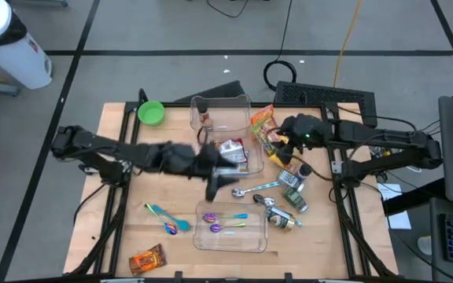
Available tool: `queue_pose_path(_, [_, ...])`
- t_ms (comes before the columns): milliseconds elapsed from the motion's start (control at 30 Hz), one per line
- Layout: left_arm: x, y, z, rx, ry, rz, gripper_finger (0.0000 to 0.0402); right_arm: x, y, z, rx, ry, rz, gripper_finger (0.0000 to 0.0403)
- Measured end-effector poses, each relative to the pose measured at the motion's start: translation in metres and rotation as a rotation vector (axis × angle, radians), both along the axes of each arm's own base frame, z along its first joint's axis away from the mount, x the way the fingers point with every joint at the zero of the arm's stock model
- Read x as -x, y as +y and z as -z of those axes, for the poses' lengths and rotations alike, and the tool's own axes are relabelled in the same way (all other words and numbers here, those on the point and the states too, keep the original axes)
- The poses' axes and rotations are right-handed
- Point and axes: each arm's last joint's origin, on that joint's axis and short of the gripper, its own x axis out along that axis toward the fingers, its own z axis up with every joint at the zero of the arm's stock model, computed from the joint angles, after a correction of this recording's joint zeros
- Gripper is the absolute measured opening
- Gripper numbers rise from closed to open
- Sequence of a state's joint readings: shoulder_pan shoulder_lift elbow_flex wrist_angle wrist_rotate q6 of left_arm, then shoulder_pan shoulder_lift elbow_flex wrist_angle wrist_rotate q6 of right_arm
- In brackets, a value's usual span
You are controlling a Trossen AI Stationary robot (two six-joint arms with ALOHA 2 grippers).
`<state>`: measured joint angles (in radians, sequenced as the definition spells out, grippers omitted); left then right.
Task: Pick & Place Food Item
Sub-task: Put the orange noodle pack into the middle transparent bin
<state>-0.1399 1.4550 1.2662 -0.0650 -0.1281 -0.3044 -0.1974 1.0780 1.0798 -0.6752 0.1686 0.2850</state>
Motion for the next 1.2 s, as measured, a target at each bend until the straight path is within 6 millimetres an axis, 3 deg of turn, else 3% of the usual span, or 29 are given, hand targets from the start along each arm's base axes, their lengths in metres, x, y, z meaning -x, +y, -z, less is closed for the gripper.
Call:
queue_pose_path(200, [-0.004, 0.062, -0.032, 0.020, -0.045, -0.087, 0.0246, 0.007, -0.046, 0.014, -0.011, 0.122, 0.008, 0.0210])
queue_pose_path(300, [-0.003, 0.080, -0.047, 0.053, -0.169, -0.069, 0.0246, 0.012, -0.071, 0.016, -0.014, 0.097, -0.010, 0.0210])
queue_pose_path(467, [-0.004, 0.075, -0.055, 0.066, -0.249, -0.041, 0.0246, 0.018, -0.110, 0.027, -0.011, 0.088, -0.031, 0.0210])
queue_pose_path(667, [-0.017, 0.062, -0.041, 0.098, -0.197, -0.057, 0.0246, 0.020, -0.150, 0.045, -0.046, 0.076, -0.040, 0.0210])
queue_pose_path(900, [-0.035, 0.067, -0.019, 0.182, -0.143, -0.062, 0.0246, 0.015, -0.188, 0.062, -0.107, 0.065, -0.015, 0.0210])
queue_pose_path(1200, [-0.038, 0.070, -0.016, 0.185, -0.126, -0.010, 0.0246, 0.022, -0.227, 0.086, -0.199, 0.067, 0.053, 0.0210])
